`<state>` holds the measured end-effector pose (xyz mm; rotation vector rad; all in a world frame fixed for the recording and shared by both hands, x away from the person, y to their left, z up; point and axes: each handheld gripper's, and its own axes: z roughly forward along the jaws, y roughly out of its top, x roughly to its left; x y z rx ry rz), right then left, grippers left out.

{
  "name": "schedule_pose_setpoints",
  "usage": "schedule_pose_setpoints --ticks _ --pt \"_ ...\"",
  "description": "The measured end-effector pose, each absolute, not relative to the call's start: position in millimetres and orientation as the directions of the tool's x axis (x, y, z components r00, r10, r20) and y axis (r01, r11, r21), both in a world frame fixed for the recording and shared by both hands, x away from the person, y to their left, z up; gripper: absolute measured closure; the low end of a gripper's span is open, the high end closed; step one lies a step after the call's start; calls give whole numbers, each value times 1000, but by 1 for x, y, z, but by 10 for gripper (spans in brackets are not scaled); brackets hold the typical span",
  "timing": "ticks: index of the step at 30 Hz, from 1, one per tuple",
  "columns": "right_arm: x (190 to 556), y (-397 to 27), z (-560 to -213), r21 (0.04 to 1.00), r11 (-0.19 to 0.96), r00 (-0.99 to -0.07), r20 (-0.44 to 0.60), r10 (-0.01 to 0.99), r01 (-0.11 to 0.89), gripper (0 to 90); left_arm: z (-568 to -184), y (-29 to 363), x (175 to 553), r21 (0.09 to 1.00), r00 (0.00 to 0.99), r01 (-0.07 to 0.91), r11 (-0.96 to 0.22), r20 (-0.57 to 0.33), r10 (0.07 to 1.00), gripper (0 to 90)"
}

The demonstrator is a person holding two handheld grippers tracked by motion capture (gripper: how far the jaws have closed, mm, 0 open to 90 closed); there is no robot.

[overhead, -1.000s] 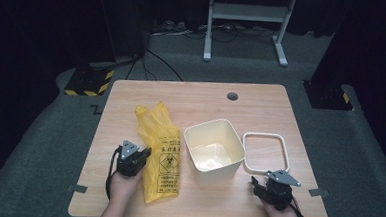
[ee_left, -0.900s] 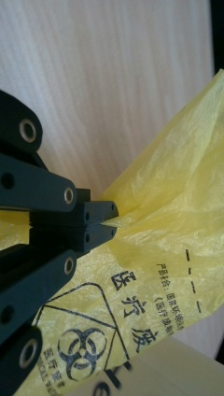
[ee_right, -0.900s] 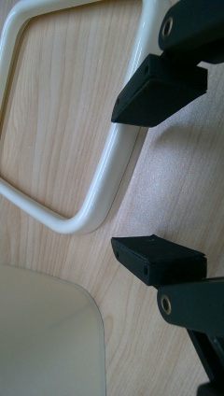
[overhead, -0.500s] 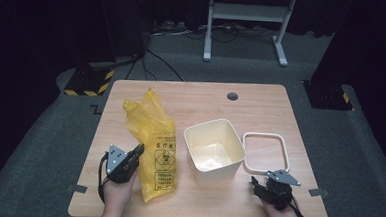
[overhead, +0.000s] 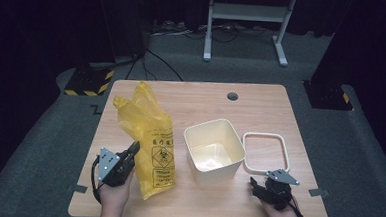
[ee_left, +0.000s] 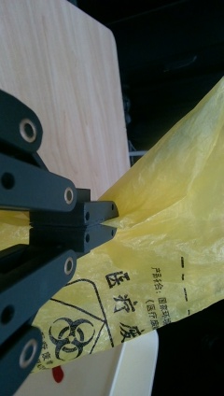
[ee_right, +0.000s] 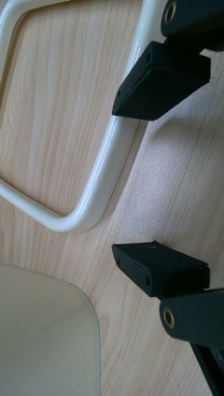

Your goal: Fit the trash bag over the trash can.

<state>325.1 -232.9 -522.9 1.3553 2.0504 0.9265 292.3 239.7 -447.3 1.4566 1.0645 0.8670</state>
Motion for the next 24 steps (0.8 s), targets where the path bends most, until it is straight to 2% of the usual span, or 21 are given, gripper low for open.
schedule_pose_setpoints --ticks 7,24 --pt "326 -233 -523 764 274 -378 -43 925 584 259 -439 238 286 995 333 100 -4 -30 942 895" --pt "327 -232 -523 754 281 -385 -41 922 594 233 -423 235 283 999 333 43 11 -24 943 895"
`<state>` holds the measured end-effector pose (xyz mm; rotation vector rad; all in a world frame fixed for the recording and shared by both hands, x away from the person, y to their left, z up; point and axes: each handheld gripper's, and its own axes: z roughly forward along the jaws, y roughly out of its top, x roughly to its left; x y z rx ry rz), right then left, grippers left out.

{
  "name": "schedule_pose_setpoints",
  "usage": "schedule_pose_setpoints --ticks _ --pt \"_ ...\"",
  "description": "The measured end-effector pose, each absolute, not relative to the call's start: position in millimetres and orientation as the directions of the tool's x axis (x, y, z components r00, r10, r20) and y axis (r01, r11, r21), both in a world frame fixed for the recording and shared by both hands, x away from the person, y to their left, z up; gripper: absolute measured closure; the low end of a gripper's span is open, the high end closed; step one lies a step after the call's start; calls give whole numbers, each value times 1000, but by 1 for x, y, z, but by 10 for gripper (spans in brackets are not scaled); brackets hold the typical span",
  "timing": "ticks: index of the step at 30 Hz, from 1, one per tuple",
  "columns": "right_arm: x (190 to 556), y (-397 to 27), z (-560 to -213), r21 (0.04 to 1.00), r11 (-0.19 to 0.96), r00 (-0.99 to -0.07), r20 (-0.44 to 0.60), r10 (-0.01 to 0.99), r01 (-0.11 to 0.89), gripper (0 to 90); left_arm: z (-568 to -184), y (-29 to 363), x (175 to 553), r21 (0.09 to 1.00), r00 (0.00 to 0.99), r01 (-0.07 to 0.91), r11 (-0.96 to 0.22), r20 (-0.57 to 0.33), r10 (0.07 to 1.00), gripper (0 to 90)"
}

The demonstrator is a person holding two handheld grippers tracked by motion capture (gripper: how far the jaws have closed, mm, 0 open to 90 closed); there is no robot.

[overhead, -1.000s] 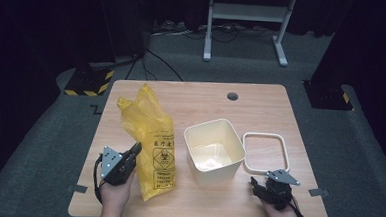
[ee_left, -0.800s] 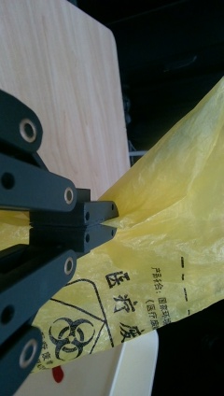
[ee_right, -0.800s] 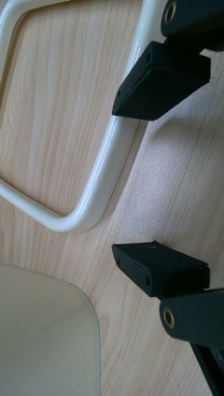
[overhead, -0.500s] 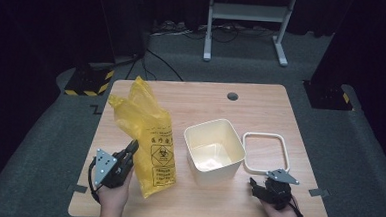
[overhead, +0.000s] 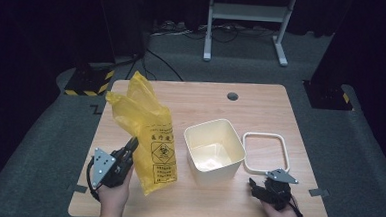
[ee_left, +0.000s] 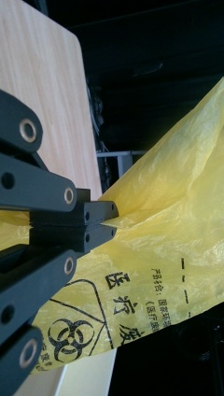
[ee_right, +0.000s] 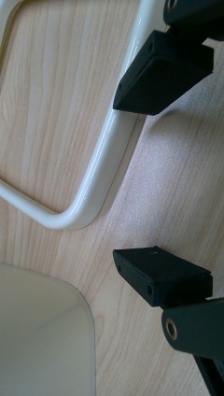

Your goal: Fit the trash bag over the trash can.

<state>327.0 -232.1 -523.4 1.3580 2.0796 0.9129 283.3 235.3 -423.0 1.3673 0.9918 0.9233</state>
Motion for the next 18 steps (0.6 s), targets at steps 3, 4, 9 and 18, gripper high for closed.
schedule_pose_setpoints --ticks 3,4,9,18 --pt "327 -232 -524 751 285 -386 -43 921 595 233 -416 235 284 1000 333 26 15 -23 943 895" --pt "327 -232 -524 751 286 -387 -43 921 595 233 -414 234 285 1000 336 22 19 -26 942 895" --pt "327 -232 -524 751 287 -392 -41 919 594 234 -405 228 286 1000 339 -5 25 -22 940 895" --pt "328 -232 -524 744 289 -402 -30 915 602 230 -397 217 290 999 360 -23 47 -35 932 895"
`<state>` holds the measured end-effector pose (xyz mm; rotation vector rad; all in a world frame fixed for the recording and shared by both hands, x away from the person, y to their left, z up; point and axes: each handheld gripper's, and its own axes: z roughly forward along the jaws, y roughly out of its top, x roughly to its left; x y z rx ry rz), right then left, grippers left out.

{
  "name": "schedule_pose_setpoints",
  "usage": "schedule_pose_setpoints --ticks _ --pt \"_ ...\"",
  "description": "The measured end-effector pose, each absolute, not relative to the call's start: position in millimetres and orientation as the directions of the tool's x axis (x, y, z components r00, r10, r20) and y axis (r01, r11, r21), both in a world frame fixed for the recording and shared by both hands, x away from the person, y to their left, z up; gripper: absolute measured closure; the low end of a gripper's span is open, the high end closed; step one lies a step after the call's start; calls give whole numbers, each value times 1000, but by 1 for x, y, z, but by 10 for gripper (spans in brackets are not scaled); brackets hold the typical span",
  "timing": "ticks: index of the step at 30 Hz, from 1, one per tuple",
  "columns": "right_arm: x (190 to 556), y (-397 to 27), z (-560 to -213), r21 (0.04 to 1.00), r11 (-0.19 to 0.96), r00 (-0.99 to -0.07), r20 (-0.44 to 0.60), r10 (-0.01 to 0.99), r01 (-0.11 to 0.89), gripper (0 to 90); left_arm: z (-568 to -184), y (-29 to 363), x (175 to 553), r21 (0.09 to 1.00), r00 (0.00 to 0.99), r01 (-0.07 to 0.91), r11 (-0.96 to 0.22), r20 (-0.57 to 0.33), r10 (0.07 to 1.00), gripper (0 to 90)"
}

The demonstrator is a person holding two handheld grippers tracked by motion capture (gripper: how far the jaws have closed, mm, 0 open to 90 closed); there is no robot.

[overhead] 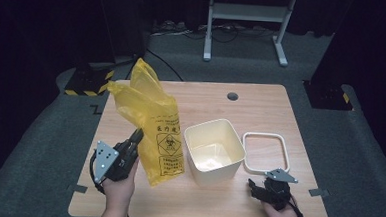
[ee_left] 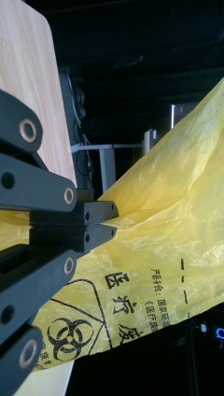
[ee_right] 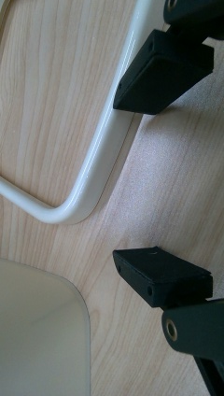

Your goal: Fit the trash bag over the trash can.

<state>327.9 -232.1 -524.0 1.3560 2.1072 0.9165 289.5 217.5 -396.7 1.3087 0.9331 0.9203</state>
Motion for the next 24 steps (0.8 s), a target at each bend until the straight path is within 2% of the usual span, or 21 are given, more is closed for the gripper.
schedule_pose_setpoints --ticks 24 --pt "329 -233 -524 738 279 -400 -14 917 614 224 -367 204 292 994 399 -82 79 -40 916 895"
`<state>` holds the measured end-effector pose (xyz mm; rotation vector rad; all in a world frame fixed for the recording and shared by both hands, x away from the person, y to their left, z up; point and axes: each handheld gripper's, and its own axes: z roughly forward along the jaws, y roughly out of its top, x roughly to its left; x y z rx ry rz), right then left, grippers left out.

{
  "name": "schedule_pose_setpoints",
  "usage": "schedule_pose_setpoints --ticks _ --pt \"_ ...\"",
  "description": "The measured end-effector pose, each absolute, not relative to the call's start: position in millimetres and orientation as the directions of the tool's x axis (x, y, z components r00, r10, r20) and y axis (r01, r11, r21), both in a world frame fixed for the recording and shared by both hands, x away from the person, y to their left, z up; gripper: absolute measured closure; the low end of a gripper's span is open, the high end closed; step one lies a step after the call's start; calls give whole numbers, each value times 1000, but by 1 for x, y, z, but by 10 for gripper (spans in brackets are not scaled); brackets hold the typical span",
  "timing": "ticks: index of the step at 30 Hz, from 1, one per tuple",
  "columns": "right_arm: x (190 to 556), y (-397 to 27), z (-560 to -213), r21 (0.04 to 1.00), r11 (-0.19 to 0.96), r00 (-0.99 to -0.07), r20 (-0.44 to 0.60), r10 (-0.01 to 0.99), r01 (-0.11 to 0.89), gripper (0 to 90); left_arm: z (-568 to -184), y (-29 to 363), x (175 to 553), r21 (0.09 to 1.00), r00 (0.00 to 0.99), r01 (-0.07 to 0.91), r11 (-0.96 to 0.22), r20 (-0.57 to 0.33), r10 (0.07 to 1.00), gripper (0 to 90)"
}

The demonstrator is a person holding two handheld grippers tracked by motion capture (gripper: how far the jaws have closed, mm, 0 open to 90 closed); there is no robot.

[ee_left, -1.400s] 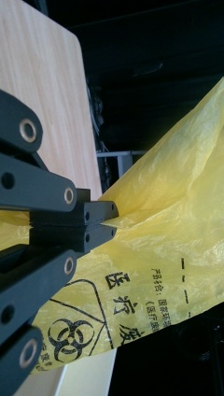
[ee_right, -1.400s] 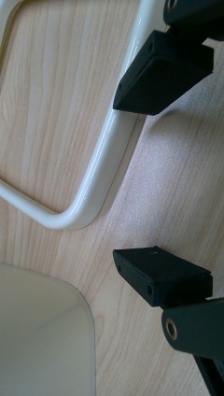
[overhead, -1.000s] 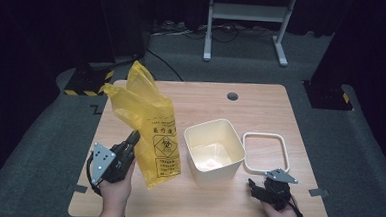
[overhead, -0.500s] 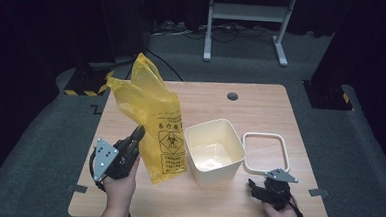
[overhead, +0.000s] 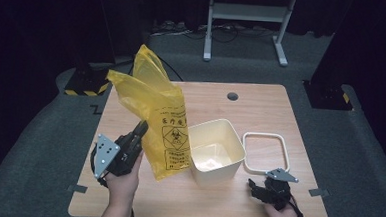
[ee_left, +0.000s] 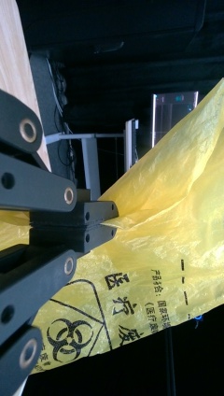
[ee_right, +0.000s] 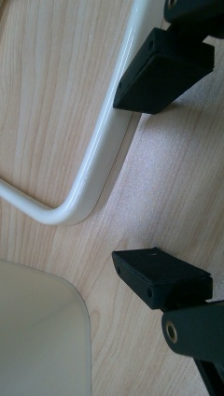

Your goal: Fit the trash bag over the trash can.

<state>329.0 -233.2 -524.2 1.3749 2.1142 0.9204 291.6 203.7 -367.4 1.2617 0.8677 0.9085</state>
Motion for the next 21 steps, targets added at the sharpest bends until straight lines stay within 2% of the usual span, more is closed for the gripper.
schedule_pose_setpoints --ticks 21 --pt "329 -233 -524 738 277 -399 -11 917 616 224 -346 174 306 992 437 -110 60 -6 900 895"
